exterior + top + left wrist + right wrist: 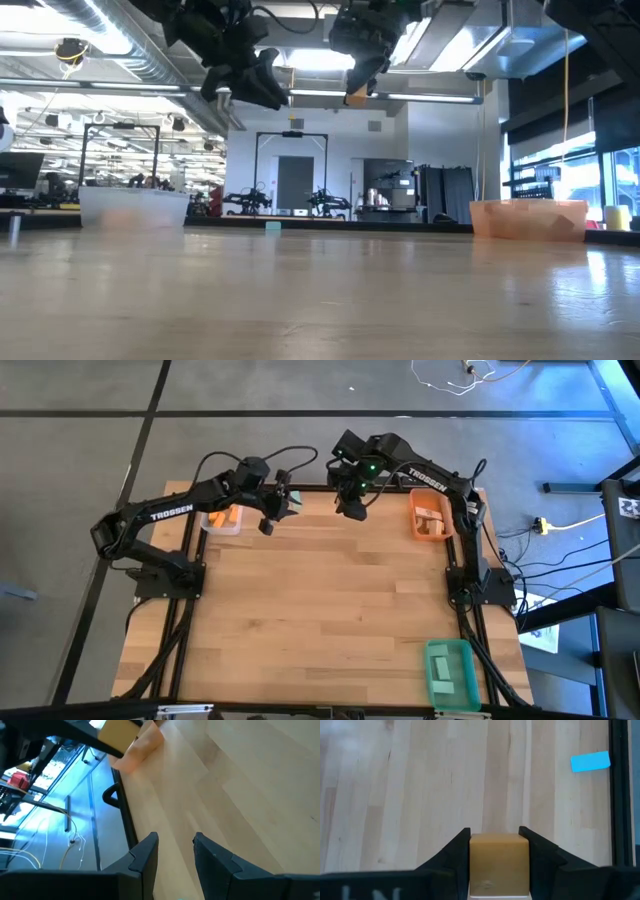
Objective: Sort & place blocks by color
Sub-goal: Put the orange block into the transparent bin
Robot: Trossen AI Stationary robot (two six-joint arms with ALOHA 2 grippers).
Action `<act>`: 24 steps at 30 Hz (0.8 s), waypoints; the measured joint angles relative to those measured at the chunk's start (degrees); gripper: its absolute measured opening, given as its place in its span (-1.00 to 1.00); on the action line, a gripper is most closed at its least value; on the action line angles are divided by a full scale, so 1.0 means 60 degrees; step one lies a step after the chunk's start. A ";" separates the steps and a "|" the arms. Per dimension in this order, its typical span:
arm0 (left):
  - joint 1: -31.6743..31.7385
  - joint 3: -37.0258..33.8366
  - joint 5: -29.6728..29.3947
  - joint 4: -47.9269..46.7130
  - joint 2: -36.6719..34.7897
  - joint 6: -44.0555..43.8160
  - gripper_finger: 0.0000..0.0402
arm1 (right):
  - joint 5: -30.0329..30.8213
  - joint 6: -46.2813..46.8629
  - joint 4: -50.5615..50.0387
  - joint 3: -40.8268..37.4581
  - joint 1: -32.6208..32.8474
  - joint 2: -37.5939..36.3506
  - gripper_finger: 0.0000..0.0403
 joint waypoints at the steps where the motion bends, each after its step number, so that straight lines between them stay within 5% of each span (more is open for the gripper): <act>1: -0.0033 0.0000 0.0004 0.0000 0.0000 -0.0001 -0.43 | 0.0000 0.0001 0.0000 0.0000 0.0000 0.0000 -0.34; 12: -0.0070 0.0000 -0.0061 0.0004 0.0004 0.0003 -0.43 | -0.0005 0.0018 -0.0017 0.0000 -0.0004 0.0007 -0.34; 19: -0.0068 0.0000 -0.1533 0.0004 0.0011 0.0003 -0.43 | -0.0004 0.0036 -0.0034 0.0000 -0.0003 0.0010 -0.34; 24: -0.0070 0.0000 -0.1629 0.0007 0.0011 0.0003 -0.43 | -0.0004 0.0040 -0.0033 -0.0004 -0.0004 0.0011 -0.34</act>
